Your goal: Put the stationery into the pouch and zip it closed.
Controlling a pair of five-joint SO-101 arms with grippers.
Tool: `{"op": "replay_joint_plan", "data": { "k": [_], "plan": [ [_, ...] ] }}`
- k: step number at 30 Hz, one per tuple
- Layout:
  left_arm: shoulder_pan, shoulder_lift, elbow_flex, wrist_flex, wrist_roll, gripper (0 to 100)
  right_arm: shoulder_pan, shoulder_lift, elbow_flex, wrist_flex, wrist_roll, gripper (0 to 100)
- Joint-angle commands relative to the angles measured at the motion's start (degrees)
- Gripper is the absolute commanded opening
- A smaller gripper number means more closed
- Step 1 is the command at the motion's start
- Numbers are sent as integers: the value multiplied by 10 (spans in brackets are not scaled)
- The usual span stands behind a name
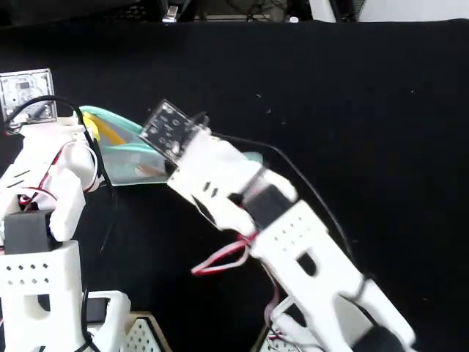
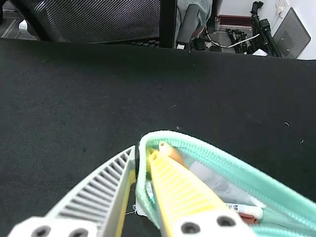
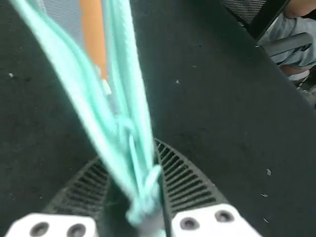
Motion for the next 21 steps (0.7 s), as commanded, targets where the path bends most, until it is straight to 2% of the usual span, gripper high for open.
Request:
{"op": "replay_joint_plan", "data": {
  "k": [1,6,11,15,21],
  "plan": [
    [6,25,36,59,4,30,-16,-148,-16,47,-10,12],
    [6,25,-29,110,5,33,-25,-264,-14,95,-5,12],
    [6,31,-35,108,5,33,-24,-269,40,97,-5,14],
    [6,29,-6,82,4,33,-21,-269,107,59,-6,20],
    [5,31,19,55,4,33,47,-240,187,-25,-10,136]
  ]
}}
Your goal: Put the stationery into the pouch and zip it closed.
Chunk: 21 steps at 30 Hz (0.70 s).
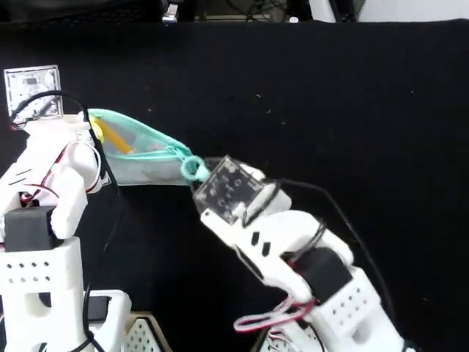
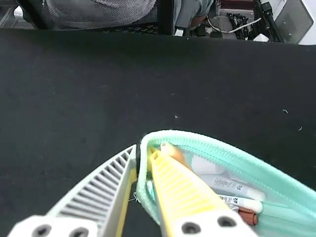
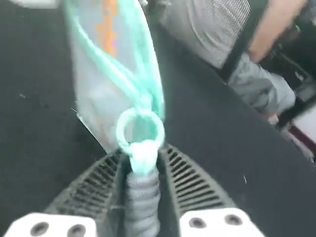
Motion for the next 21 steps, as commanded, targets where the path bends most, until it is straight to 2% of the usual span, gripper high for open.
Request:
{"op": "replay_joint_plan", "data": {
  "k": [1,5,9,13,16,21],
  "plan": [
    [0,28,58,4,6,33,39,34,27,-54,-6,148],
    [-1,25,59,5,5,33,44,110,40,-119,-40,172],
    [-3,26,59,8,4,33,44,173,33,-193,-70,156],
    [-3,25,65,6,4,33,45,202,8,-193,-66,6],
    [-3,25,67,5,4,33,56,189,6,-194,-65,11],
    [-4,4,17,43,4,33,133,166,-12,-193,-70,12]
  ]
}}
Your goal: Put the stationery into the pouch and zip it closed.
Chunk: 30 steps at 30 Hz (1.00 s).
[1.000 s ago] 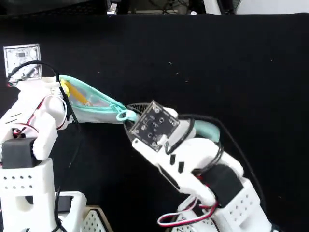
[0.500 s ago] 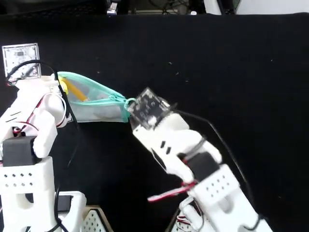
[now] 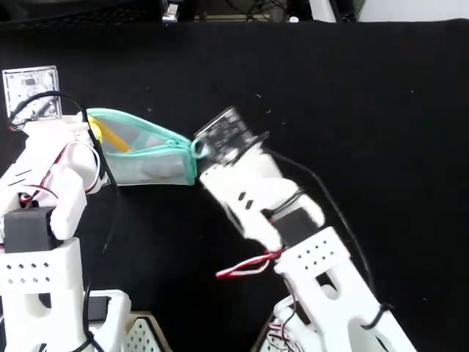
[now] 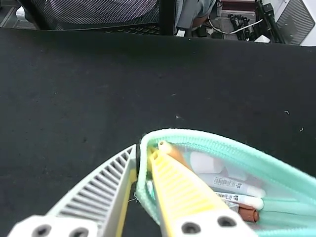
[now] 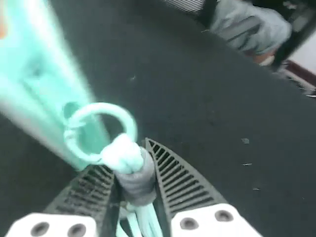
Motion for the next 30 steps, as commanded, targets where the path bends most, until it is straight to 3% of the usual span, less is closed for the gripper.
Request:
{"op": "replay_joint_plan", "data": {
  "k": [1,4,10,18,24,30],
  "plan": [
    [-1,-5,0,55,4,34,49,-22,-45,-8,-6,12],
    [-11,-46,-56,94,5,68,53,-20,-77,0,-19,12],
    [-90,-135,-86,104,6,254,52,-17,-174,77,-22,12],
    [-153,-181,43,-5,6,238,43,-17,-167,64,-21,12],
    [-204,-222,70,-22,6,238,36,6,-176,64,-21,12],
    [-178,-226,130,-69,7,238,34,22,-177,62,-21,12]
  ]
}}
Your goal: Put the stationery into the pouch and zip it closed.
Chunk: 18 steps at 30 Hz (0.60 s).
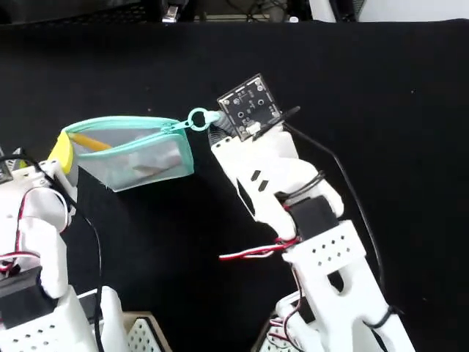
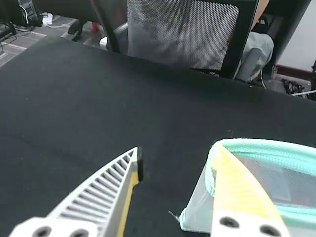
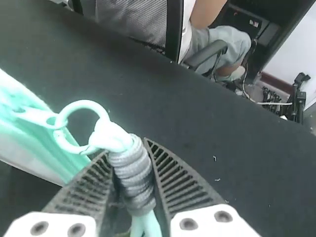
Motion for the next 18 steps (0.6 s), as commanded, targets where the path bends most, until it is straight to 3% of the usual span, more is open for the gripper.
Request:
{"op": "replay_joint_plan", "data": {
  "k": [1,4,10,18],
  "plan": [
    [12,11,54,-59,2,238,-1,-1,-35,-17,-1,12],
    [44,12,74,-72,2,238,5,-1,-41,-13,-1,12],
    [24,-58,-95,45,67,244,17,3,-44,-12,-4,12],
    [25,-113,-111,47,97,303,17,3,-44,-5,-2,12]
  ]
}}
